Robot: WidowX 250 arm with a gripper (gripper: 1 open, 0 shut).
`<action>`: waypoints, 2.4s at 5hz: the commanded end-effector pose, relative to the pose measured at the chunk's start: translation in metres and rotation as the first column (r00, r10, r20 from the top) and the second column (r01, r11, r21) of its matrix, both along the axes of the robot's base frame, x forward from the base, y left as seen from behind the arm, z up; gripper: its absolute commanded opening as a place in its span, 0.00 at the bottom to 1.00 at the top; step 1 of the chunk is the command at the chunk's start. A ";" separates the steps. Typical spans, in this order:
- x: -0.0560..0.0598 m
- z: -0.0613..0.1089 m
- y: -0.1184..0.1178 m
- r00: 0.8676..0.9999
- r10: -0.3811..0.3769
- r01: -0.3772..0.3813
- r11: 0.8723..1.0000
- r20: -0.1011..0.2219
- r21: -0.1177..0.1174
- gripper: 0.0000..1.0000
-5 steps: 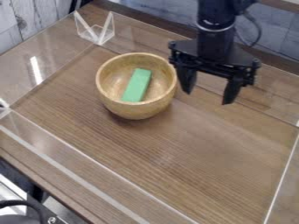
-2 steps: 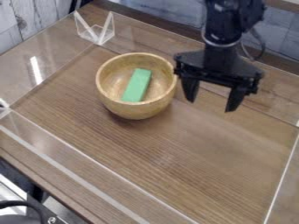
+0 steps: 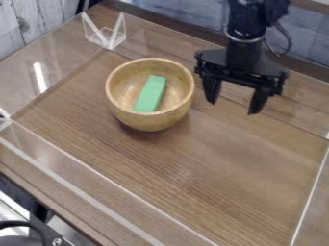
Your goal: Put green object into wooden bowl
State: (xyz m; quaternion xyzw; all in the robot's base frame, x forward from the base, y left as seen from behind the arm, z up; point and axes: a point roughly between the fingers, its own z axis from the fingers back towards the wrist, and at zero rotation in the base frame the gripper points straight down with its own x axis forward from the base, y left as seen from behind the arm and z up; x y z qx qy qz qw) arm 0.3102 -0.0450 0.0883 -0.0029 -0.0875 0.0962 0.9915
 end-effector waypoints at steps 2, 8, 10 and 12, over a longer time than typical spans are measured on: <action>0.001 0.022 0.003 0.998 0.019 -0.019 1.000 0.055 -0.011 1.00; 0.018 0.003 -0.015 0.998 -0.055 0.055 0.998 0.039 -0.009 1.00; 0.019 -0.007 -0.002 0.998 -0.048 0.049 0.999 0.052 -0.020 1.00; 0.024 0.030 -0.003 0.994 0.083 -0.082 0.996 0.074 -0.020 1.00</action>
